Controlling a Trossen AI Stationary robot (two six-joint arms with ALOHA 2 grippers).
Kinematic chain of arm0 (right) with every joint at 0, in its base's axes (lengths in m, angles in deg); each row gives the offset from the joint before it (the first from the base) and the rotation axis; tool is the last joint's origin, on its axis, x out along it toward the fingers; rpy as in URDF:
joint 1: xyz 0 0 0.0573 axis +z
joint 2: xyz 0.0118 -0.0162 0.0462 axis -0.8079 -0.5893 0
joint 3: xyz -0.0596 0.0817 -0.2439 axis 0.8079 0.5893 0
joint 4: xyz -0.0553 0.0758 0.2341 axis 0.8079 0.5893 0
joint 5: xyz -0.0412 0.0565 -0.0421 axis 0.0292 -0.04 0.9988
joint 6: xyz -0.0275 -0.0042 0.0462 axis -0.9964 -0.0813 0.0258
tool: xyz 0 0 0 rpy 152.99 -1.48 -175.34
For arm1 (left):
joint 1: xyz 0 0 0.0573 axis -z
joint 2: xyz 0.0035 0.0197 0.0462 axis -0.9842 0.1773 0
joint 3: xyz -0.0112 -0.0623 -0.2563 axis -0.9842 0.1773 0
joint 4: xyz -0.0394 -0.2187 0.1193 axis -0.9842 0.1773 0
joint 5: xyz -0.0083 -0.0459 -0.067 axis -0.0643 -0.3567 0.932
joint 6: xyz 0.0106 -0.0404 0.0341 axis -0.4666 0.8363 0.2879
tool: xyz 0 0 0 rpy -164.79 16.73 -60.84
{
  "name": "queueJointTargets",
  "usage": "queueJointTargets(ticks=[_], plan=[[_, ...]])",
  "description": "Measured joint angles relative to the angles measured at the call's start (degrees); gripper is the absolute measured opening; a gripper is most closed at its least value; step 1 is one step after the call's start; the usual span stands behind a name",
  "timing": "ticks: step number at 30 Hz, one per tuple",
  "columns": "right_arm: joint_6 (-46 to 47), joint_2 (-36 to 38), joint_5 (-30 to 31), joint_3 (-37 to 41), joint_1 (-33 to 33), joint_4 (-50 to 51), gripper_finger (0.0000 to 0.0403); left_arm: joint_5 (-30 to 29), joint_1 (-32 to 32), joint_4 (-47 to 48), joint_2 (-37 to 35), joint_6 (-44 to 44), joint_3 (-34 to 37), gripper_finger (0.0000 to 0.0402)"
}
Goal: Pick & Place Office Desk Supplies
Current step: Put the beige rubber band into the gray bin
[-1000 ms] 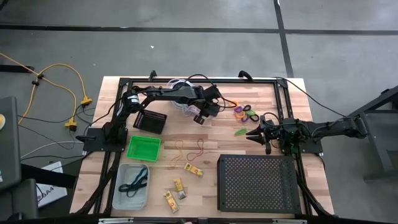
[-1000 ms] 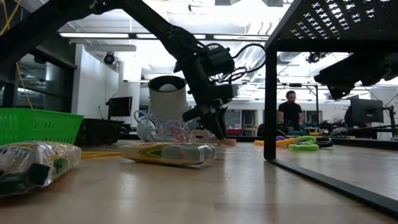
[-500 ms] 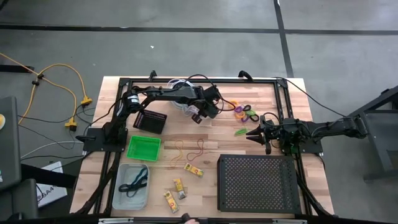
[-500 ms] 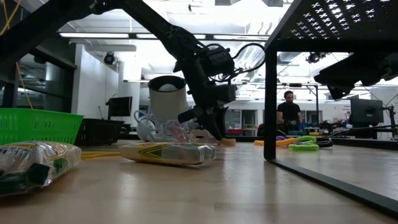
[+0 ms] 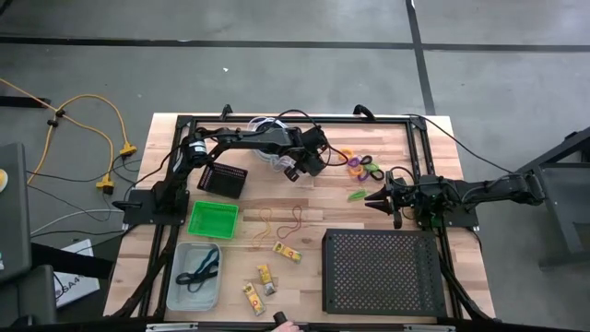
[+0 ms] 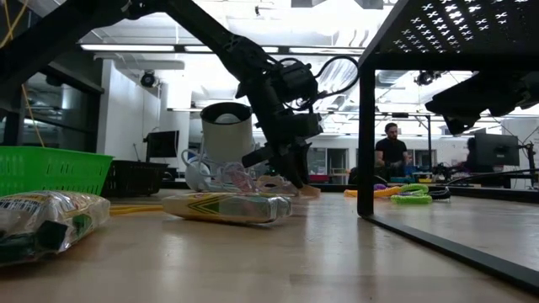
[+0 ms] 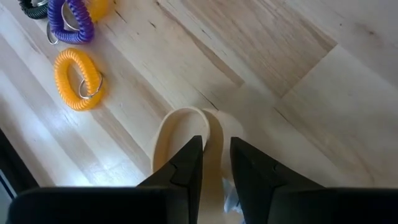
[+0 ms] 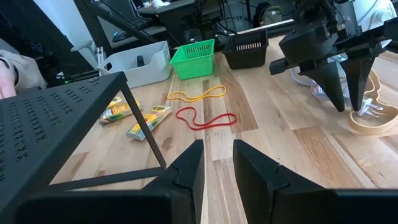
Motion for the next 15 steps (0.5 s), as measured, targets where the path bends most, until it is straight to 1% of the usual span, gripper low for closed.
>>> queueJointTargets(ticks=[4,10,15], plan=[[0.00,-0.01,0.00,0.00,-0.01,0.02,0.0073,0.22,-0.39,0.02,0.00,0.38,0.00,0.0076],[0.00,-0.01,0.00,0.00,0.00,0.02,0.0073,0.38,-0.92,0.07,0.00,4.22,0.00,0.0076],[0.00,0.01,0.00,0.00,0.01,0.02,0.0073,0.35,-0.92,0.50,0.00,4.37,0.00,0.0076]])
